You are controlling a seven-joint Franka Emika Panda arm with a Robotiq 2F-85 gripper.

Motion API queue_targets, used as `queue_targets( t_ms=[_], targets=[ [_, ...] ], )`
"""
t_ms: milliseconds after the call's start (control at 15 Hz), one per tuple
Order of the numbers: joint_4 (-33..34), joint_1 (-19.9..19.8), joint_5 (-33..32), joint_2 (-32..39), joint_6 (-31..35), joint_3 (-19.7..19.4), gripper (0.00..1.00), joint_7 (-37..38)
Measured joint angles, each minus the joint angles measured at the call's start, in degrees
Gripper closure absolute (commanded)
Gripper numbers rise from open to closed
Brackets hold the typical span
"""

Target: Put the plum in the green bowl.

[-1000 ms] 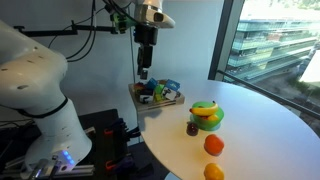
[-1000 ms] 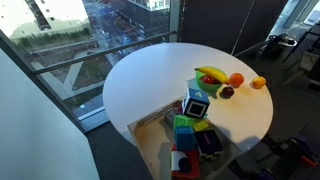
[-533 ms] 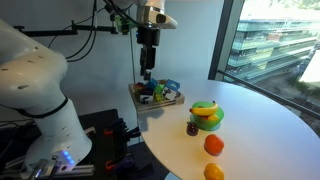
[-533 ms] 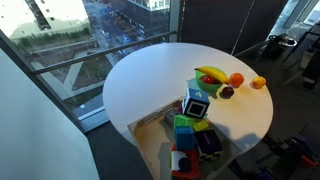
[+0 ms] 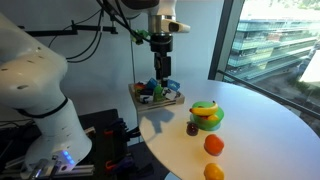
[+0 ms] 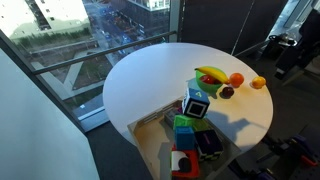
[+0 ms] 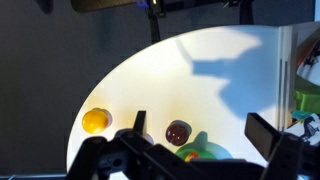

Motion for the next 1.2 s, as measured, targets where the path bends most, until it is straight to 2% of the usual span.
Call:
queue_targets(
  t_ms=[467, 733, 933, 1200],
  targets=[
    [-2.42, -2.04, 0.00, 6.85, 15.53, -3.12, 0.00, -1.08],
    [-2.90, -3.84, -0.52, 11.80, 21.89, -4.30, 0.00, -2.39],
    [-2.87, -5.44, -2.13, 14.99, 24.36, -4.54, 0.00, -2.41],
    [-2.69, -5.66, -2.39, 15.83, 24.63, -4.62, 0.00, -2.40]
  ],
)
